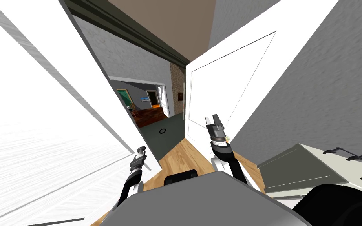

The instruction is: Pull the door open

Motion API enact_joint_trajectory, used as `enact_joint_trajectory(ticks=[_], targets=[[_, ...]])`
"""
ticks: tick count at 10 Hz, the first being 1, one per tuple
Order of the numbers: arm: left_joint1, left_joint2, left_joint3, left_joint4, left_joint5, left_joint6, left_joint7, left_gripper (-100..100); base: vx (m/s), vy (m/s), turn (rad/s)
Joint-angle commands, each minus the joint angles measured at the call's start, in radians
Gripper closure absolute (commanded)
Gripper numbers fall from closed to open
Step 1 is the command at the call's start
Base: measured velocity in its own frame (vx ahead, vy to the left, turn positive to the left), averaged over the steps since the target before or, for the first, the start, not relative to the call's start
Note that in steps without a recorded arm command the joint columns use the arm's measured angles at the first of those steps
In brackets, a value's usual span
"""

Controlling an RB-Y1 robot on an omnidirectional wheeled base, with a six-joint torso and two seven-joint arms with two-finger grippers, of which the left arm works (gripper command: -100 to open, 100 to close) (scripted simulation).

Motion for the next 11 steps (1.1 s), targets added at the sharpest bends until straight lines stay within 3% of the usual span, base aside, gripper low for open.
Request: enact_joint_trajectory(ticks=[1, 3, 11], targets=[[0.000, -0.002, -0.001, -0.001, 0.000, -0.001, 0.001, 100, -0.013, -0.004, 0.000], [0.000, -0.002, -0.001, -0.001, 0.000, -0.001, 0.001, 100, -0.003, -0.001, 0.001], [0.045, 0.074, -0.115, -0.043, -0.040, -0.023, 0.112, 100, -0.216, 0.021, -0.105]])
